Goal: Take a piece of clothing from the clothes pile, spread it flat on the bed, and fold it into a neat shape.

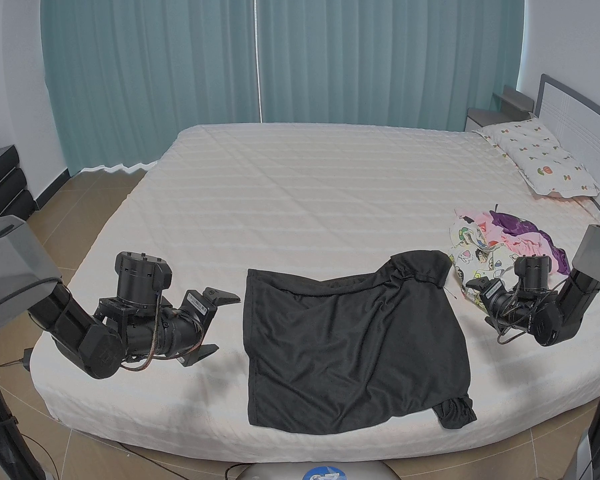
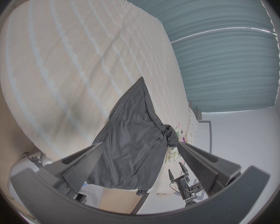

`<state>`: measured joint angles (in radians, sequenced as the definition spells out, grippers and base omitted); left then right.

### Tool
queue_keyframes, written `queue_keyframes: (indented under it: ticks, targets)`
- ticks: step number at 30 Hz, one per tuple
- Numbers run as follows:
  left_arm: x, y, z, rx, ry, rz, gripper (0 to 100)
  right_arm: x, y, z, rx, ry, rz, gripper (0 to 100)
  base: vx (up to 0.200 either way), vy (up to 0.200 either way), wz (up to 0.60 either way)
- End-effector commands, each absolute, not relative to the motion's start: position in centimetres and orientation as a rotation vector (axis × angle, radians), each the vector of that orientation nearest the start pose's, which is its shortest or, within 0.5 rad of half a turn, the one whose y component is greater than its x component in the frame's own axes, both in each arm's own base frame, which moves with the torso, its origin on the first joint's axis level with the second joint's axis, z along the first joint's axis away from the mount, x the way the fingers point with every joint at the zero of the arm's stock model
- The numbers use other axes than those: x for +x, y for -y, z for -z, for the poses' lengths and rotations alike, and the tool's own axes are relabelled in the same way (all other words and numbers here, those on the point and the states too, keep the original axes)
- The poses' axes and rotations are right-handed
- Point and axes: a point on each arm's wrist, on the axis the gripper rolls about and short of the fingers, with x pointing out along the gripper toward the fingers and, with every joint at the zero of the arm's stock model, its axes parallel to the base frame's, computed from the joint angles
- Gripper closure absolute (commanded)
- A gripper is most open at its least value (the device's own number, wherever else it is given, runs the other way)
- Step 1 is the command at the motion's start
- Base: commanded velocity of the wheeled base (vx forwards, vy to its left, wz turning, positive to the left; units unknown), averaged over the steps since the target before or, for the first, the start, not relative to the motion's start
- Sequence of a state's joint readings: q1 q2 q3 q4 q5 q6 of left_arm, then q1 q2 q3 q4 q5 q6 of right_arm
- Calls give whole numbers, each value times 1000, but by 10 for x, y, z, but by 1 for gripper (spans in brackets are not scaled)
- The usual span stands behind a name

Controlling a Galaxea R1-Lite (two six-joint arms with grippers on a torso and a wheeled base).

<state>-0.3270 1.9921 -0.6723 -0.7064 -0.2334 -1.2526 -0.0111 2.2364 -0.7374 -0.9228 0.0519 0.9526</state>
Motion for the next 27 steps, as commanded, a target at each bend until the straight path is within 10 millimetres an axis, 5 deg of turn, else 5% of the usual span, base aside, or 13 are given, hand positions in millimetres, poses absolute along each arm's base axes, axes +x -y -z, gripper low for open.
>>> queue_keyframes:
  ticks: [1,27]
  targets:
    - [305,109,-63,-1149,-874,80,0,360,3,-11,942,-552,237,0,0,0,0]
    - [308,113,-58,-1136,-899,100,0,359,-2,-9,935,-562,227,0,0,-185,0]
